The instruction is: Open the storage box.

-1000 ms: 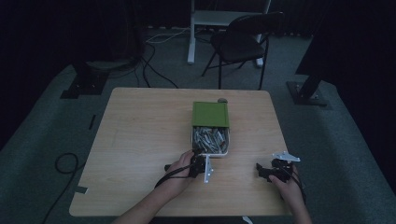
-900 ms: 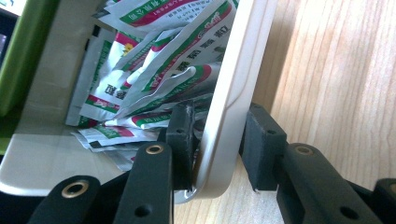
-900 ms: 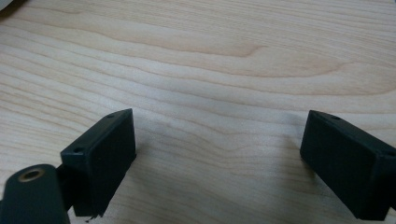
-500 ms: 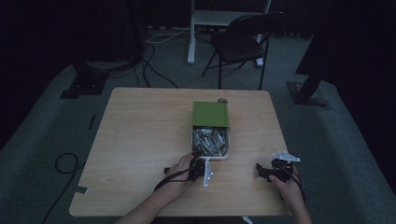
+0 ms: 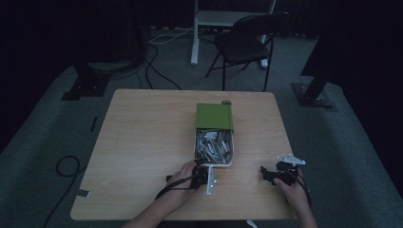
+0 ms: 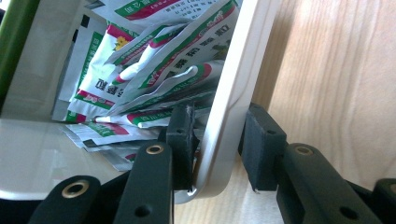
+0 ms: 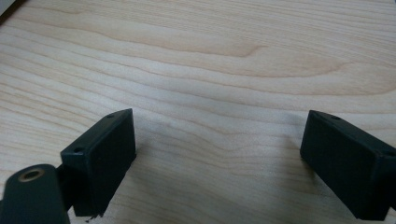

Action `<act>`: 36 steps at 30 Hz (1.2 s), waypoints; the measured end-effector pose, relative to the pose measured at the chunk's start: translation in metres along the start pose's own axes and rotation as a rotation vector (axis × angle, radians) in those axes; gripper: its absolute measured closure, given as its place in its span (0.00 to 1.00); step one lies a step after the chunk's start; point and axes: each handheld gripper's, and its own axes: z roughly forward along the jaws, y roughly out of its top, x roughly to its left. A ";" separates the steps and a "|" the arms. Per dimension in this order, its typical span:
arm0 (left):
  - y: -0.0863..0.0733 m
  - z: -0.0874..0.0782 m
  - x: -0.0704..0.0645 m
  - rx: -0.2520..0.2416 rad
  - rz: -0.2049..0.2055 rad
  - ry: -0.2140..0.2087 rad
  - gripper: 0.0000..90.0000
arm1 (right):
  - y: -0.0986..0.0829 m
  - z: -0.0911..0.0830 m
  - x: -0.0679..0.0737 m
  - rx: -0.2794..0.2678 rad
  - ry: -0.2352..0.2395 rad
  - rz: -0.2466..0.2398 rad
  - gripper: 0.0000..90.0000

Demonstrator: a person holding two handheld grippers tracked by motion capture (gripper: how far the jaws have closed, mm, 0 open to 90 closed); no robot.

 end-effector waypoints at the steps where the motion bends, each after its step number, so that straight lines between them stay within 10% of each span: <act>1: 0.000 -0.001 0.000 0.004 0.006 0.001 0.75 | 0.000 0.000 0.000 0.000 0.000 0.000 0.11; 36: 0.001 -0.026 -0.016 -0.008 -0.022 -0.030 0.74 | 0.000 0.000 0.000 0.000 0.000 0.000 0.11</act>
